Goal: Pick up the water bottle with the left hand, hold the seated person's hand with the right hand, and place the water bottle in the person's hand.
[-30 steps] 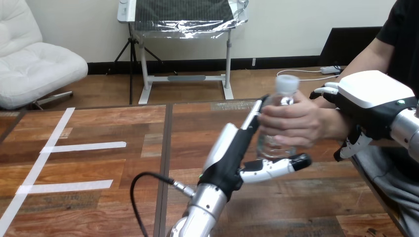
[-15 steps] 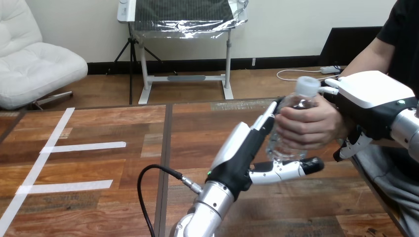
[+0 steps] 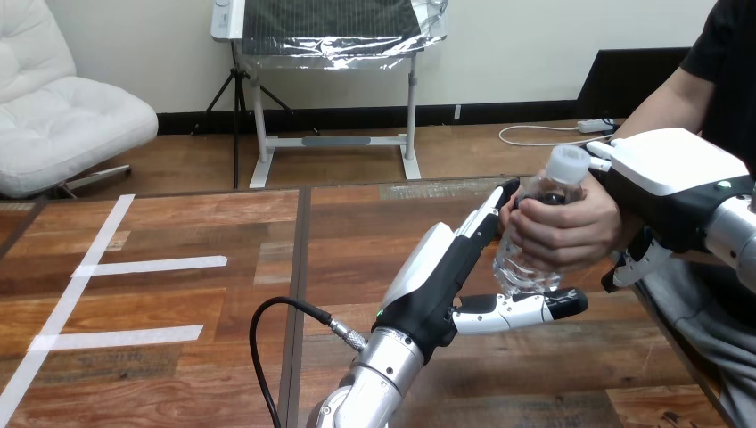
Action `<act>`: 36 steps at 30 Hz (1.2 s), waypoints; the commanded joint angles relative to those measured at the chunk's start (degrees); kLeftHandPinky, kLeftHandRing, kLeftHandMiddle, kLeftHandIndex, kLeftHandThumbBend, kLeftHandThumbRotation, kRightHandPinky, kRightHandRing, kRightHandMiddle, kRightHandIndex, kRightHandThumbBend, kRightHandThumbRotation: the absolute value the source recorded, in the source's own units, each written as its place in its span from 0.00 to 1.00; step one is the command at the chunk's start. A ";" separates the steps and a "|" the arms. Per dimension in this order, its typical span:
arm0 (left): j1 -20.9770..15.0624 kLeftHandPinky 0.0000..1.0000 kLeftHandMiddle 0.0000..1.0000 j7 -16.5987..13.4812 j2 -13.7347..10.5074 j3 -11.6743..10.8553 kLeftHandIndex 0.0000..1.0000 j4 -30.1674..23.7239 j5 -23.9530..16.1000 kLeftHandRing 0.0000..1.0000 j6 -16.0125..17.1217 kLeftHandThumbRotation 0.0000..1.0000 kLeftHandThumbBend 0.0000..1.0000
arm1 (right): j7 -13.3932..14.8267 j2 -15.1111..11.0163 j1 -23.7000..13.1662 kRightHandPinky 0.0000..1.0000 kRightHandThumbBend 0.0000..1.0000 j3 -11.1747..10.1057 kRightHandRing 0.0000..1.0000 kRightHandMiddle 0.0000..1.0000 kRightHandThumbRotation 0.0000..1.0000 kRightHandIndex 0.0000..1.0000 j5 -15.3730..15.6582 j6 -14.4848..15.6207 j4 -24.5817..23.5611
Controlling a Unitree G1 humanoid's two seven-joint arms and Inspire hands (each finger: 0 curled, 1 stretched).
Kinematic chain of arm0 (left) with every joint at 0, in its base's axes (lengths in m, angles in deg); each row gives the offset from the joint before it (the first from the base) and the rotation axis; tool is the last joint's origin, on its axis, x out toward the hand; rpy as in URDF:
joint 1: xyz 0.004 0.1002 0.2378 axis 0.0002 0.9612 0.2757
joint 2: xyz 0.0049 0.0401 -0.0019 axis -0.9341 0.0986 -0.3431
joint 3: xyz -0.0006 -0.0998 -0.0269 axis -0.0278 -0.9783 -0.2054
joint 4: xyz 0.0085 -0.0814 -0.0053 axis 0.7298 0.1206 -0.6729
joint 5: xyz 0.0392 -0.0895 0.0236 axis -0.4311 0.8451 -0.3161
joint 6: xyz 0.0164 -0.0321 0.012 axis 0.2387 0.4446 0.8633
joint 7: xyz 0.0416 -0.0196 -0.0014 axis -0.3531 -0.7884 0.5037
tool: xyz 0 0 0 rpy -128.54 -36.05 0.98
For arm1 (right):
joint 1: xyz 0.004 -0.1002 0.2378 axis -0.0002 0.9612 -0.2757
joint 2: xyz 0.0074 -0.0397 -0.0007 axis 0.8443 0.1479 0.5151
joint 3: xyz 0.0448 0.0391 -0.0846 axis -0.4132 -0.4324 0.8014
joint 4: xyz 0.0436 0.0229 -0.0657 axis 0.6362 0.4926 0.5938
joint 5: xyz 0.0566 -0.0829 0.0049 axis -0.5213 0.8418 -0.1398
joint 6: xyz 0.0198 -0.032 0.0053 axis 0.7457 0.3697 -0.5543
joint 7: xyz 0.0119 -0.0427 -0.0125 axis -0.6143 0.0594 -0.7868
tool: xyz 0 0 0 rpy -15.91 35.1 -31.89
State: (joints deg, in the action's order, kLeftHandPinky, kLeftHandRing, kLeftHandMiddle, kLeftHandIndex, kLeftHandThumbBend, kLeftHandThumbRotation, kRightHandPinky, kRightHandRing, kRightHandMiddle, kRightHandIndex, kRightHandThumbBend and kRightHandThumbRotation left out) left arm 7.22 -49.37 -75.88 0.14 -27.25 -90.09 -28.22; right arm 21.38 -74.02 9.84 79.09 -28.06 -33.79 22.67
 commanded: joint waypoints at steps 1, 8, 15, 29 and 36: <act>-1.78 1.00 1.00 -1.92 3.07 -0.86 1.00 -3.24 -0.39 1.00 -0.20 0.57 0.99 | 0.48 -0.67 -0.94 0.91 0.84 -2.38 0.98 0.98 0.11 0.90 -1.04 -0.02 -0.61; -1.36 1.00 1.00 -1.88 2.98 -0.99 1.00 -3.58 0.35 1.00 -0.55 0.56 0.95 | 1.15 -0.71 -0.28 0.90 0.83 -2.89 0.96 0.97 0.11 0.89 -1.74 -0.30 -1.11; -0.87 1.00 1.00 -1.83 2.74 -1.00 1.00 -4.45 0.27 1.00 -1.61 0.55 0.86 | 1.36 -0.59 0.52 0.88 0.79 -3.72 0.95 0.95 0.12 0.88 -3.07 -0.32 -1.82; 1.13 1.00 1.00 -1.24 1.64 -1.27 1.00 -7.07 0.80 1.00 -2.76 0.72 0.66 | 1.29 -0.31 2.34 0.87 0.71 -5.58 0.94 0.94 0.14 0.87 -4.50 -0.19 -4.01; 3.24 1.00 1.00 -0.73 0.67 -1.39 1.00 -9.33 1.15 1.00 -2.61 0.79 0.63 | 1.42 -0.01 4.17 0.85 0.69 -7.35 0.93 0.93 0.13 0.86 -5.31 0.39 -6.50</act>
State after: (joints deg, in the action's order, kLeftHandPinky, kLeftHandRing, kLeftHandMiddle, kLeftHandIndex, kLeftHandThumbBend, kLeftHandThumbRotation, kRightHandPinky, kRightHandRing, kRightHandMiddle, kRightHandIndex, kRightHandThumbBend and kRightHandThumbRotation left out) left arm 9.34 -50.17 -76.28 -0.24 -31.94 -89.57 -30.78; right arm 21.41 -73.99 14.78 75.18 -32.16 -33.90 20.45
